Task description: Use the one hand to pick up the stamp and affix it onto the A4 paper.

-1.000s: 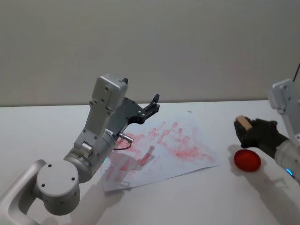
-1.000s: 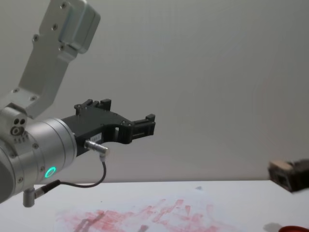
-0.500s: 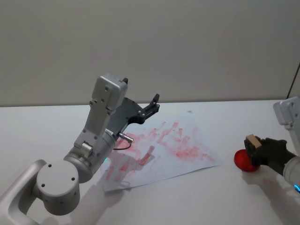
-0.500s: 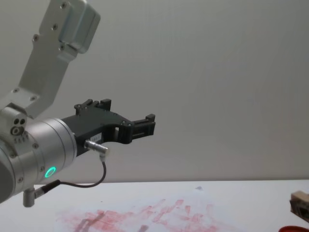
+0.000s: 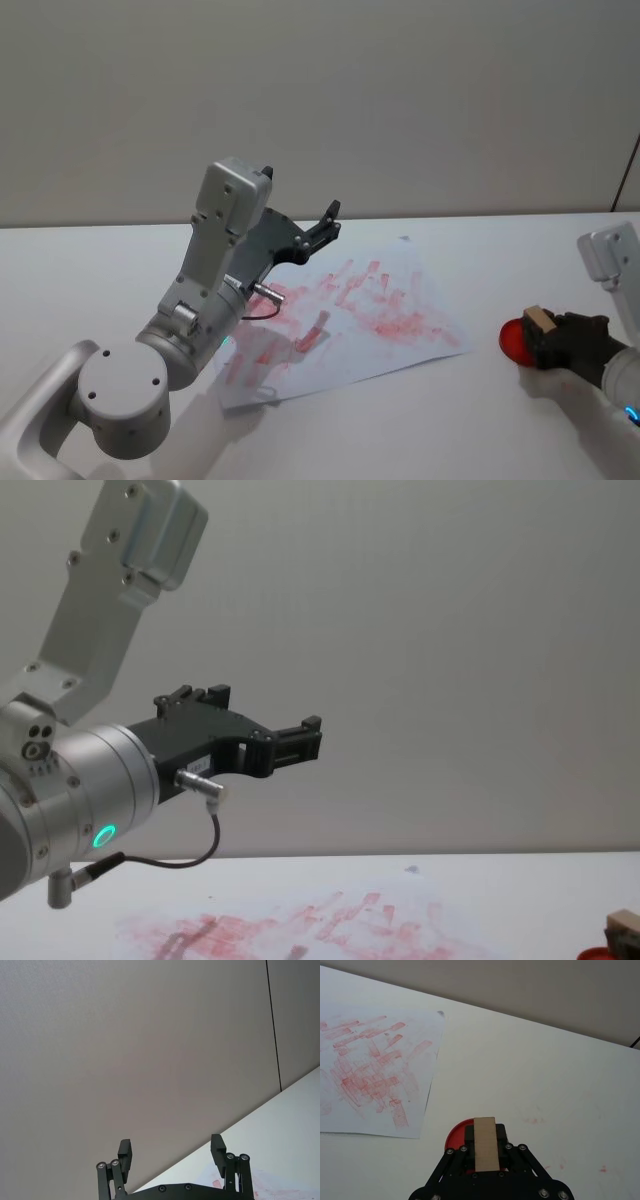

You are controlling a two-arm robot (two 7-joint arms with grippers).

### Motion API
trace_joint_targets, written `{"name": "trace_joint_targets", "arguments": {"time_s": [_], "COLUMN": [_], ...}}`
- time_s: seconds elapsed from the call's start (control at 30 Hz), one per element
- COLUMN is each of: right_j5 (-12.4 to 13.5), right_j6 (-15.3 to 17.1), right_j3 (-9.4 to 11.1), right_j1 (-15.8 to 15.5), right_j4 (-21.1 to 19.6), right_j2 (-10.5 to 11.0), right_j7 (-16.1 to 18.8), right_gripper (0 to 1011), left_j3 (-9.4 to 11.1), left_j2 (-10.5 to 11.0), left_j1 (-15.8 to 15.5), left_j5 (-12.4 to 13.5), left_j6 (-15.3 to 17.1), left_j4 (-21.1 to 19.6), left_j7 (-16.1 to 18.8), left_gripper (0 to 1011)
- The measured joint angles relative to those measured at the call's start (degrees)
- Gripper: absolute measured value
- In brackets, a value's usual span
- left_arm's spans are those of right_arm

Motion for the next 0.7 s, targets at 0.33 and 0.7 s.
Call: {"name": "trace_joint_targets", "arguments": {"time_s": [0.33,0.7], "right_j5": [-0.4,-0.59], "right_j6": [0.19,0.25], "right_j3": [-0.18,-0.26], "right_j1": [0.3,0.42], "right_j4": [0.72,1.07], "right_j2": [-0.22,-0.31], "right_j7": [0.52,0.77], "right_gripper": [422,764], "left_j3": [0.0,0.0], "left_j2": [0.0,0.0], "left_j1": [0.0,0.0], "left_j5": [0.0,0.0], "left_j6": [0.0,0.0], "left_j4": [0.0,0.0], "left_j7": [0.0,0.0], "left_gripper": [1001,1001]}}
